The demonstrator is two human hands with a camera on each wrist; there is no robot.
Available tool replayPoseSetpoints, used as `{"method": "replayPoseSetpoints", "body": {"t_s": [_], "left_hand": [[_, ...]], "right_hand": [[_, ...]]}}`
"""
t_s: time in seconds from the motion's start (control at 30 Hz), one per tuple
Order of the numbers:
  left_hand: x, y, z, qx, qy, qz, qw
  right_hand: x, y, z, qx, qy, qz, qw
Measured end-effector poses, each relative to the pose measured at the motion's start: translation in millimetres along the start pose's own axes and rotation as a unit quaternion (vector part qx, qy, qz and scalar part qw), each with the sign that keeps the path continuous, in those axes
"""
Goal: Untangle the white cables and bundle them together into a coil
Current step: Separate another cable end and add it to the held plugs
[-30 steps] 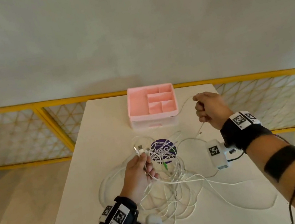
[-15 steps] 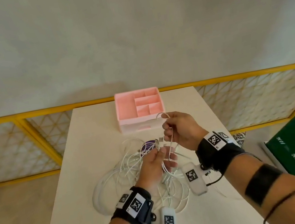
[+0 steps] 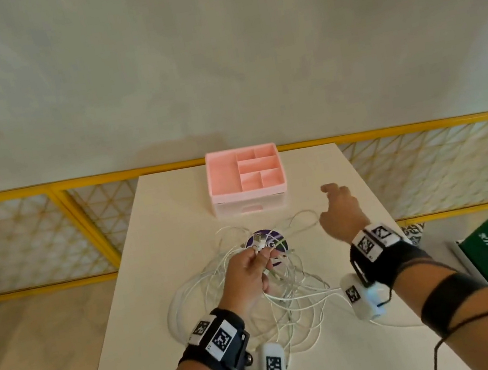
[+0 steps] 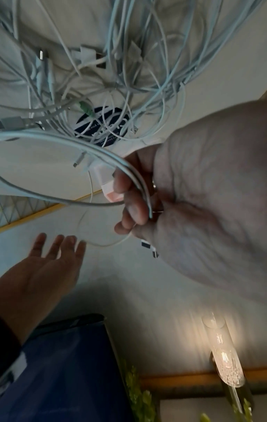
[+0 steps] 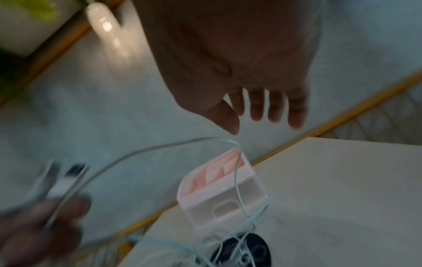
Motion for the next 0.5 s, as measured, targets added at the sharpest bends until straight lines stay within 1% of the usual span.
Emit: {"method": "replayPoseSetpoints", "body": {"t_s": [0.03,0.07,0.1,0.13,0.17,0.2,0.23,0.27,0.3,0.33,0.4,0.43,0.47,0.5], "left_hand": [[0.7,-0.4,0.0,0.005,-0.005,-0.004,1.000],[1.1,-0.8,0.3,0.007,-0.009,-0.007,1.000],[1.6,-1.0,0.5,0.007,-0.013,-0.009,1.000],[1.4,-1.0,0.9,0.006,-0.016,-0.011,1.000],[1.6,-0.8,1.6,0.005,-0.016,-0.011,1.000],[1.2,-0.8,1.9,0.006,-0.013,-0.012,1.000],[1.6,-0.3,2.1,0.009,-0.005,-0.014,1.000],[2.0,0.1,1.8,0.018,0.010,-0.015,1.000],[2.1,0.8,0.8,0.032,0.029,-0.016,0.999],[1.6,1.9,-0.9,0.053,0.053,-0.019,0.997],[-1.4,4.2,-6.2,0.100,0.119,-0.041,0.987],[-2.3,4.1,-7.0,0.109,0.149,-0.053,0.981],[-3.6,4.3,-7.4,0.107,0.170,-0.065,0.977],[-4.2,5.4,-6.3,0.097,0.184,-0.075,0.975]], "right_hand": [[-2.2,8.4,5.7,0.002,0.056,-0.067,0.996],[-7.6,17.6,12.0,-0.012,0.061,-0.140,0.988],[-13.4,25.7,19.0,-0.047,0.047,-0.211,0.975],[-19.2,33.9,27.3,-0.098,0.033,-0.265,0.959],[-22.6,40.3,35.4,-0.143,0.041,-0.292,0.945],[-25.2,45.1,40.9,-0.167,0.064,-0.313,0.933],[-27.5,48.0,41.8,-0.173,0.093,-0.328,0.924],[-28.2,48.5,41.2,-0.166,0.118,-0.339,0.918],[-29.1,48.4,38.5,-0.153,0.125,-0.341,0.919],[-29.2,46.4,34.3,-0.138,0.103,-0.328,0.929],[-28.9,42.4,23.5,-0.113,-0.019,-0.258,0.959],[-27.4,38.4,18.4,-0.089,-0.088,-0.219,0.968],[-29.2,37.7,14.5,-0.068,-0.140,-0.199,0.967],[-31.9,38.4,13.6,-0.058,-0.166,-0.196,0.965]]}}
Point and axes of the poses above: each hand's wrist, its own y-axis away from the middle knuckle, its own z-axis out of the palm, x = y × z, the point moved 3 cm from there along -y, towards the middle knuckle
